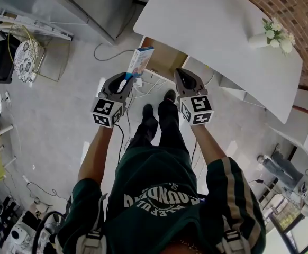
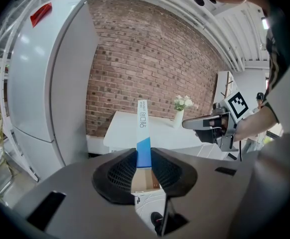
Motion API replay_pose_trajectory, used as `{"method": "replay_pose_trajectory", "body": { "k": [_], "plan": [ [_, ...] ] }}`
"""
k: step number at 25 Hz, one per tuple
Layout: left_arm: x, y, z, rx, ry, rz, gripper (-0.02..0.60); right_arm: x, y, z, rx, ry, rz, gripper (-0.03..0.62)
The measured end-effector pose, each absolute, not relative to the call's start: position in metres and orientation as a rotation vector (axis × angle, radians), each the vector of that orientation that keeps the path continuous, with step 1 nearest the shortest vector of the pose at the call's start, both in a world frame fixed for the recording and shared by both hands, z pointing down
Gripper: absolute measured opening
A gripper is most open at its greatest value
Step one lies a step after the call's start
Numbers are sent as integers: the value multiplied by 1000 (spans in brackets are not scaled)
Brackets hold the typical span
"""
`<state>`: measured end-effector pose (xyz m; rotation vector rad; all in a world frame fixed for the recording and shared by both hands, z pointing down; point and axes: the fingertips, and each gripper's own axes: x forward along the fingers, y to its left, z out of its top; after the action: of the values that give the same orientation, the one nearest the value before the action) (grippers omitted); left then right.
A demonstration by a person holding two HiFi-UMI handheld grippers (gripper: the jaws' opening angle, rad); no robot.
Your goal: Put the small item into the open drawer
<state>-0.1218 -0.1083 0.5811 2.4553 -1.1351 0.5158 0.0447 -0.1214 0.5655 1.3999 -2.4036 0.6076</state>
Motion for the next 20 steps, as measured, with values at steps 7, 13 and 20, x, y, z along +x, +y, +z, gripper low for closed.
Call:
{"method": "replay_pose_trajectory", "body": {
  "k": [7,13,20],
  "plan": [
    [-119,-111,611,2416,-1128,550,103,40,-124,597,1341,-2394,659,25],
    [-115,-110,623,2361,-1100,593,103,37,-124,596,1297,-2366,699,25],
    [-96,-124,644,2303,-1079,562,103,47,-128,609,1298,-2316,778,25]
  ]
}}
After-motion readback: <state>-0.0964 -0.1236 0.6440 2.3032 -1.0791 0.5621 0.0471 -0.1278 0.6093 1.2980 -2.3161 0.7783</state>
